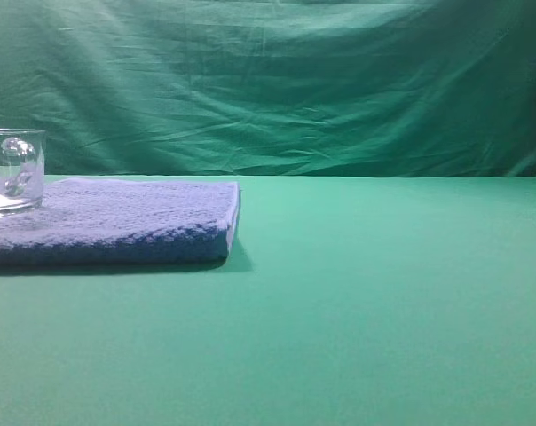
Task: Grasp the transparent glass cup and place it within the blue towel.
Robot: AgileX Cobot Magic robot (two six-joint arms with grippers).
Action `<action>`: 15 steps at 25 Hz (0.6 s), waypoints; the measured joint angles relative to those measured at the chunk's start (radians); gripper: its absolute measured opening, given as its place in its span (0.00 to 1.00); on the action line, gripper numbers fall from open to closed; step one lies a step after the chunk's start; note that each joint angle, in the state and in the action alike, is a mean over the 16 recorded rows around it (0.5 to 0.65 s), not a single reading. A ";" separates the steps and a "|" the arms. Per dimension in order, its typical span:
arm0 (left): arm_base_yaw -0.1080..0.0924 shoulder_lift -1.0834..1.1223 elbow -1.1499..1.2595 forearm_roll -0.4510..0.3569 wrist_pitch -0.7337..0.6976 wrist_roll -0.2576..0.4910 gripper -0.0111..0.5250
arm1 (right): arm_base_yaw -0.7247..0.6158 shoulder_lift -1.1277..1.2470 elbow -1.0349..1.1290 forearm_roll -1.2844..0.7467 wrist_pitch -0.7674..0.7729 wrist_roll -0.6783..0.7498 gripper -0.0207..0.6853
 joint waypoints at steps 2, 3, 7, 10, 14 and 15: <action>0.000 0.000 0.000 0.000 0.000 0.000 0.02 | -0.053 -0.080 0.079 0.001 -0.045 0.001 0.10; 0.000 0.000 0.000 0.000 0.000 0.000 0.02 | -0.078 -0.120 0.119 0.001 -0.066 0.001 0.10; 0.000 0.000 0.000 0.000 0.000 0.000 0.02 | -0.156 -0.266 0.276 0.000 -0.141 0.001 0.10; 0.000 0.000 0.000 0.000 0.000 0.000 0.02 | -0.194 -0.361 0.389 -0.002 -0.186 0.001 0.10; 0.000 0.000 0.000 0.000 0.000 0.000 0.02 | -0.223 -0.464 0.519 -0.002 -0.225 0.001 0.10; 0.000 0.000 0.000 0.000 0.000 0.000 0.02 | -0.227 -0.485 0.545 -0.003 -0.230 0.001 0.10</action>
